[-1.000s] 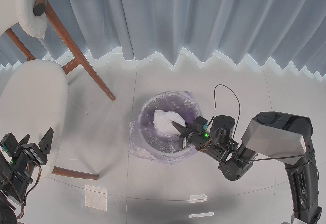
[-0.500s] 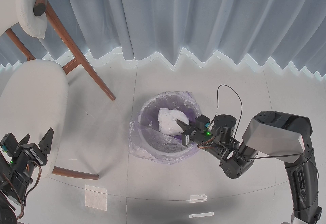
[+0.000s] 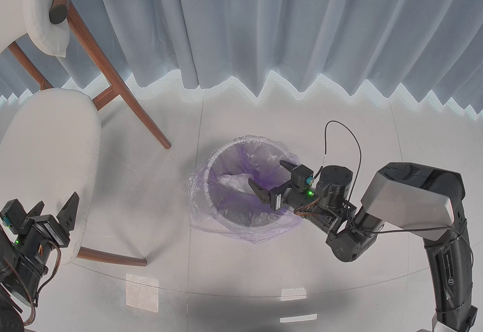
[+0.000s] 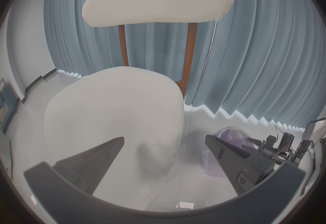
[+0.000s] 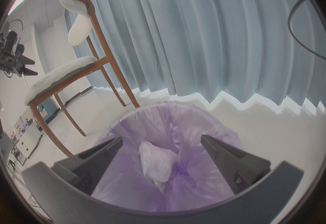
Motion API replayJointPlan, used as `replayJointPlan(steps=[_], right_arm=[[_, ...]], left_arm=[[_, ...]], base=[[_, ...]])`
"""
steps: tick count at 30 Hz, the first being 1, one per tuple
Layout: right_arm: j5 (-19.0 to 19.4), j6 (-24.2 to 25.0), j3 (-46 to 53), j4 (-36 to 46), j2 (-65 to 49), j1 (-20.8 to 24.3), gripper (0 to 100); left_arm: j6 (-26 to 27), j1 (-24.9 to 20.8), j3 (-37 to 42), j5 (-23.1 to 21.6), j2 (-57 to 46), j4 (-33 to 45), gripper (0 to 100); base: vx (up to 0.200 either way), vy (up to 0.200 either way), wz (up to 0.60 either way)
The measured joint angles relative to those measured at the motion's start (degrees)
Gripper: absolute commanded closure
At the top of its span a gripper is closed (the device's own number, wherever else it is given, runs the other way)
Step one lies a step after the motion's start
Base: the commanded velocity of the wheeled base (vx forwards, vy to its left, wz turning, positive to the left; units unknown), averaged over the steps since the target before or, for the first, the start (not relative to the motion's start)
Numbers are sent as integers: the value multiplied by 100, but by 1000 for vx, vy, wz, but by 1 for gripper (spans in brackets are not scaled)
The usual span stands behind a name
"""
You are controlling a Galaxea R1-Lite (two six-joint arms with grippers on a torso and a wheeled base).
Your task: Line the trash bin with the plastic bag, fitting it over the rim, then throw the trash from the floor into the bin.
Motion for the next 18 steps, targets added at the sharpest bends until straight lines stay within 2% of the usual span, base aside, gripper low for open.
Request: replayJointPlan(steps=[10, 18], right_arm=[[-57, 35, 443, -20, -855, -27, 0], [-112, 68, 2138, -11, -2443, -380, 0]], left_arm=[[-11, 41, 0, 6, -177, 83, 0], [-60, 226, 0, 156, -493, 96, 0]], base=[[0, 0, 0], [0, 0, 0]])
